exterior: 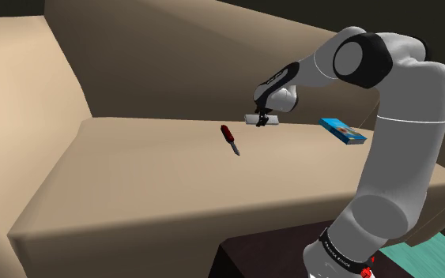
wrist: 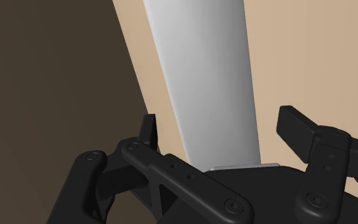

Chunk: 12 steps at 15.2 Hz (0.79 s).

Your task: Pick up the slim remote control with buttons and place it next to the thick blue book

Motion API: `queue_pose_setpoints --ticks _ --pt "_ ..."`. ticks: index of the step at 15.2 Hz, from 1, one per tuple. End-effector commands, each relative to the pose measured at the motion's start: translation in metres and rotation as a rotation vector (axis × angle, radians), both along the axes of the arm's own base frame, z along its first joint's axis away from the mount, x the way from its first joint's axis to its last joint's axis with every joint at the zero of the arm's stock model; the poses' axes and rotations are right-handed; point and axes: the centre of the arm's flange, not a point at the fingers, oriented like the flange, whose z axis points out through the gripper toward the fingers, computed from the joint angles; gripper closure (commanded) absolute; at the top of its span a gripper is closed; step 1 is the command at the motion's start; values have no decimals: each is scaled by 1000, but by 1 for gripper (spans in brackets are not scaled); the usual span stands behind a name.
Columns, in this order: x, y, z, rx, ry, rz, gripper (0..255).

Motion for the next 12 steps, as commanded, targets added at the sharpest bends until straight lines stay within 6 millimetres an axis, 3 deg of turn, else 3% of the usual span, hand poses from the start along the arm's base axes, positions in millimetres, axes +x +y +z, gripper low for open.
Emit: queue_pose_setpoints --ticks 1,2,12 --pt "0 0 0 0 0 0 0" --pt "0 0 0 0 0 0 255" --pt "0 0 5 0 0 0 255"
